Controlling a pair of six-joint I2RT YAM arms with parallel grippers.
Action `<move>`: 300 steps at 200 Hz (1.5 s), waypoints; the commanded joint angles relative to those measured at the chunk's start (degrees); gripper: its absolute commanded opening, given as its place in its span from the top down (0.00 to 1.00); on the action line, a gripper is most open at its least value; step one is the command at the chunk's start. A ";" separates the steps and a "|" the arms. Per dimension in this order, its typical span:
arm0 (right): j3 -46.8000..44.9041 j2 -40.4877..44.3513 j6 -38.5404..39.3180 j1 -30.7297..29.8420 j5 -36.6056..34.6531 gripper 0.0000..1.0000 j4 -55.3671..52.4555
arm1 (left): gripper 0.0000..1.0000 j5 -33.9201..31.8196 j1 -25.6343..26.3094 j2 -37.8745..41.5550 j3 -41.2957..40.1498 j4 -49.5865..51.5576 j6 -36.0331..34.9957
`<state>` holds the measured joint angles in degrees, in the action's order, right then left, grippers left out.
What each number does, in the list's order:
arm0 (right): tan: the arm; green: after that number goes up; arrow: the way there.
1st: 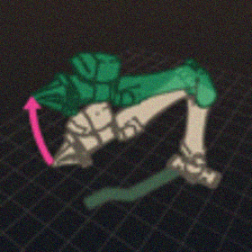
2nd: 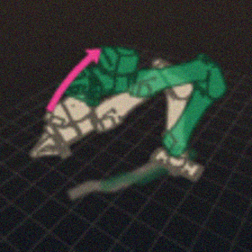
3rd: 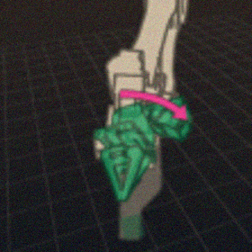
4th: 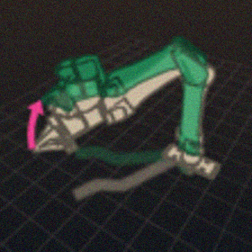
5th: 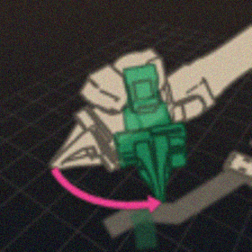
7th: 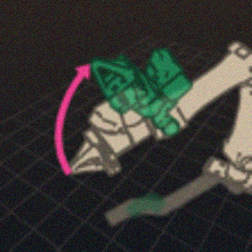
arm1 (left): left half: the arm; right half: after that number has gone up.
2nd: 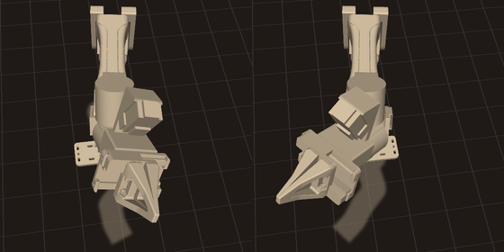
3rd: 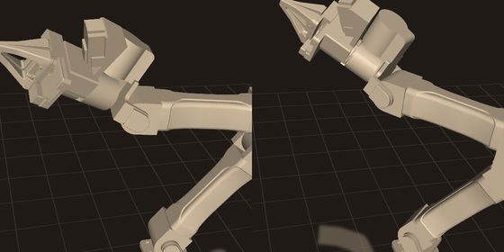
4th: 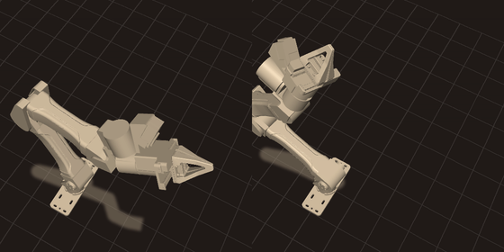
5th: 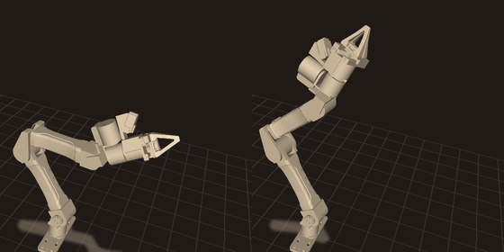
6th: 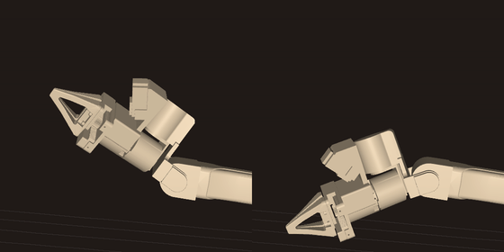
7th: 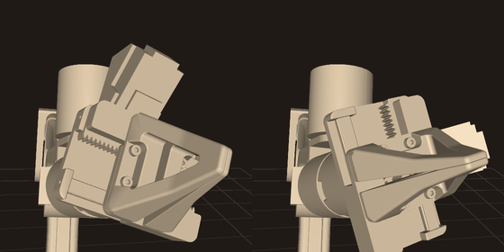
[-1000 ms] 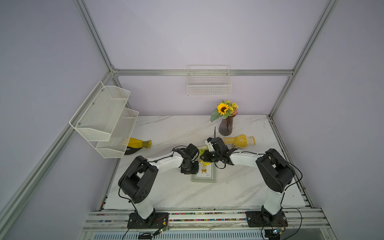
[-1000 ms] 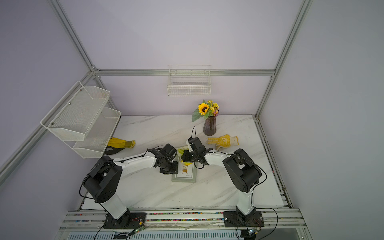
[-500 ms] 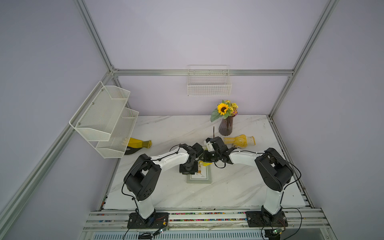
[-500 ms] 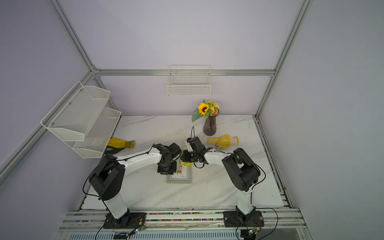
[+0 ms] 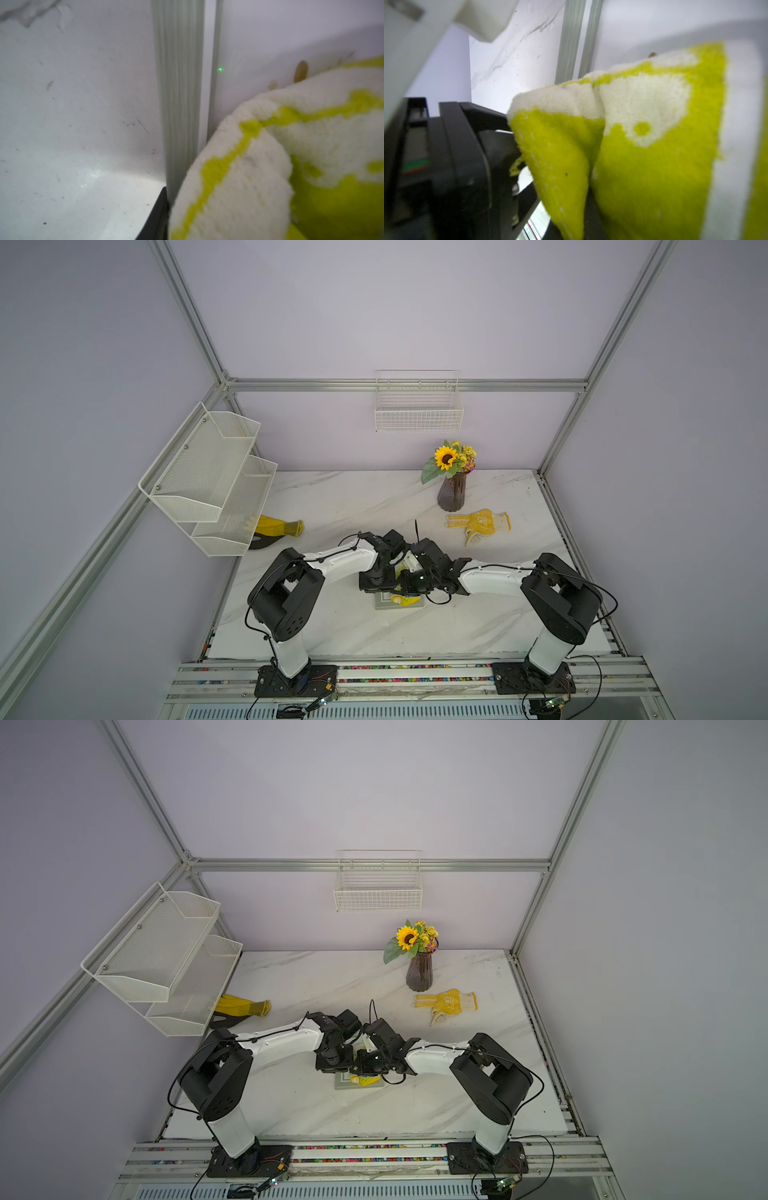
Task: Wipe the picture frame with a cloth
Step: Wipe the dirt from the picture frame.
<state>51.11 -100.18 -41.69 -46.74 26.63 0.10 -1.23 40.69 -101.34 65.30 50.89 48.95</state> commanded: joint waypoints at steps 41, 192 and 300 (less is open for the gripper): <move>-2.05 4.50 -0.19 0.23 -3.18 1.00 -4.40 | 0.89 -2.37 0.00 0.84 -3.31 -3.93 2.46; -4.17 13.85 4.23 12.66 -10.17 1.00 -3.22 | 0.89 -2.64 0.00 0.44 -4.90 -4.73 0.56; -11.92 15.82 2.86 11.84 -5.31 1.00 -3.74 | 0.89 -1.62 0.02 0.10 -4.18 -5.66 0.97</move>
<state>42.19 -90.35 -38.28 -32.84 20.36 1.15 -1.30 40.69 -99.18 62.35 47.48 49.95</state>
